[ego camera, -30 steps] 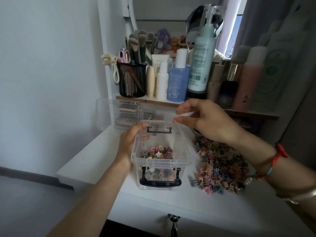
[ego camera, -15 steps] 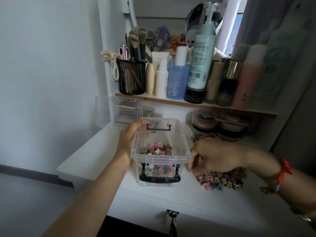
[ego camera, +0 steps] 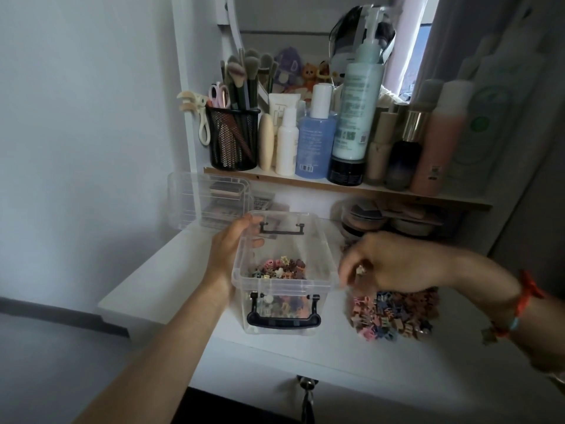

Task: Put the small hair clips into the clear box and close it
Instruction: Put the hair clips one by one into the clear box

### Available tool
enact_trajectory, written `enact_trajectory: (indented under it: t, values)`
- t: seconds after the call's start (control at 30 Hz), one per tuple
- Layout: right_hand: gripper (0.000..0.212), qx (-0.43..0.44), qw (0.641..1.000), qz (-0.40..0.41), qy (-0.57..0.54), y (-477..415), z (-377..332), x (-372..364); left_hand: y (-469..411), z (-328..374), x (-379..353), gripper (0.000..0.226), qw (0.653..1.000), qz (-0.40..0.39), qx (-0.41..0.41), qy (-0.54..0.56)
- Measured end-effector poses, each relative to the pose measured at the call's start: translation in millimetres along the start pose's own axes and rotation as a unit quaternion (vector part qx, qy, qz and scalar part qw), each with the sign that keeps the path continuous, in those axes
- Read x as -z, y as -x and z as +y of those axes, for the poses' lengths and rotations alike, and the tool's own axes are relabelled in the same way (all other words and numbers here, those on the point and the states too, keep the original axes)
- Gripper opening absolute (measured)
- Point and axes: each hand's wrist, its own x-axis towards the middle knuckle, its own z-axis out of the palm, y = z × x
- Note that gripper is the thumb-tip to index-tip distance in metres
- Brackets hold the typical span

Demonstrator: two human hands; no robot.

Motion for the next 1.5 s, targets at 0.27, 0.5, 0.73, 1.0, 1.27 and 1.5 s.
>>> enact_trajectory:
  t: [0.27,0.5,0.73,1.0,1.27,1.5]
  values:
    - [0.017,0.001,0.998,-0.012,0.054,-8,8,-20,-2,-1,0,0.017,1.0,0.004,0.005,-0.003]
    - [0.014,0.024,0.949,0.283,-0.136,-18,-4,8,-1,-1,0,0.018,1.0,0.001,-0.002,-0.017]
    - [0.019,-0.012,0.987,0.146,-0.063,-8,0,13,-4,-1,1,0.025,1.0,0.004,0.004,-0.01]
    - [0.016,-0.051,0.997,-0.049,0.033,2,11,-6,-5,-3,2,0.018,1.0,0.013,-0.001,-0.023]
    - [0.017,0.039,0.956,0.245,-0.159,-15,-15,18,-2,1,0,0.032,1.0,0.005,0.01,-0.019]
    - [0.017,-0.019,0.988,0.154,0.019,-11,2,10,-3,0,1,0.025,1.0,-0.001,0.005,-0.012]
